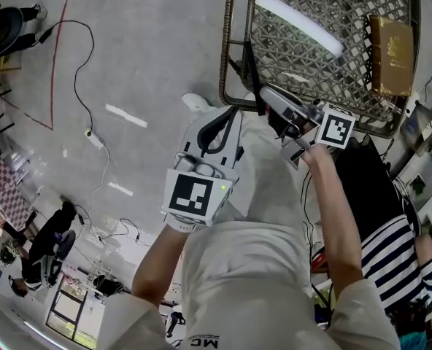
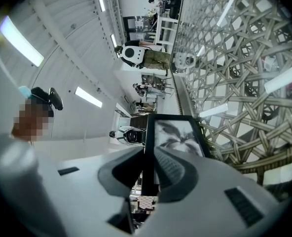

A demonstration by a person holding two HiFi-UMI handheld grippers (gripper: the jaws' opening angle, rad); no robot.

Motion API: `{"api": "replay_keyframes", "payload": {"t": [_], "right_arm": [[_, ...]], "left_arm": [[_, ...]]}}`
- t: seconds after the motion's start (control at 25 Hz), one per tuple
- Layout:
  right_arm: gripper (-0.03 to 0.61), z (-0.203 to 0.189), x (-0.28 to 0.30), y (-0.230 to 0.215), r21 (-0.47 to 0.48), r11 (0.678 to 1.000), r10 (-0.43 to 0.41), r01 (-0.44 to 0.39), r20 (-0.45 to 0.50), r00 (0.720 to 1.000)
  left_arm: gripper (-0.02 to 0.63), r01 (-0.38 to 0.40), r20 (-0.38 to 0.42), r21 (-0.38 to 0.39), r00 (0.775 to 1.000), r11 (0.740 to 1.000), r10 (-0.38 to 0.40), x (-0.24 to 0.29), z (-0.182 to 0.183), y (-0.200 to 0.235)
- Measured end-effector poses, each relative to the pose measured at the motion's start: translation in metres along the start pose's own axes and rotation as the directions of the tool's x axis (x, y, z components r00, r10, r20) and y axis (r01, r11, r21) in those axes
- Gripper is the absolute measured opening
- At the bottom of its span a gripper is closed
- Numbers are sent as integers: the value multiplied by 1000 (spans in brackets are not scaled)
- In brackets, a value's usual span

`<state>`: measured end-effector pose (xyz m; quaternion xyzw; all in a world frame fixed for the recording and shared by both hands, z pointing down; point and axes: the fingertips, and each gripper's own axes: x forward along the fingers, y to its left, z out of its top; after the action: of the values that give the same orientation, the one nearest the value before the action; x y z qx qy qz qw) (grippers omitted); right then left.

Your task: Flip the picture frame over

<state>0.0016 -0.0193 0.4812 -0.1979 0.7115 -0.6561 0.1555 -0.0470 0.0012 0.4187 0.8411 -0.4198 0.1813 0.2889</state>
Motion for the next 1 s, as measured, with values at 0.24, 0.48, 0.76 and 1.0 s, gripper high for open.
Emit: {"api": "replay_keyframes", "payload": {"t": [0.24,0.48,0.76,1.0], "right_arm": [[78,8,-11,-3,-38,999,-23,24,9,1000],[78,16,-22,-4,-42,999,-27,29,30,999],[60,28,-37,-7,-57,997,-38,41,60,997],[48,36,-51,-16,-74,994,-79,86,85,993]], "left_arm": [[25,13,-1,-16,1000,1000,-13,4,5,-5],[25,25,-7,23,1000,999,-24,7,1,-7],[25,42,-19,20,999,999,-42,15,1,-13],[25,51,-39,20,998,998,-51,19,0,-18]]}}
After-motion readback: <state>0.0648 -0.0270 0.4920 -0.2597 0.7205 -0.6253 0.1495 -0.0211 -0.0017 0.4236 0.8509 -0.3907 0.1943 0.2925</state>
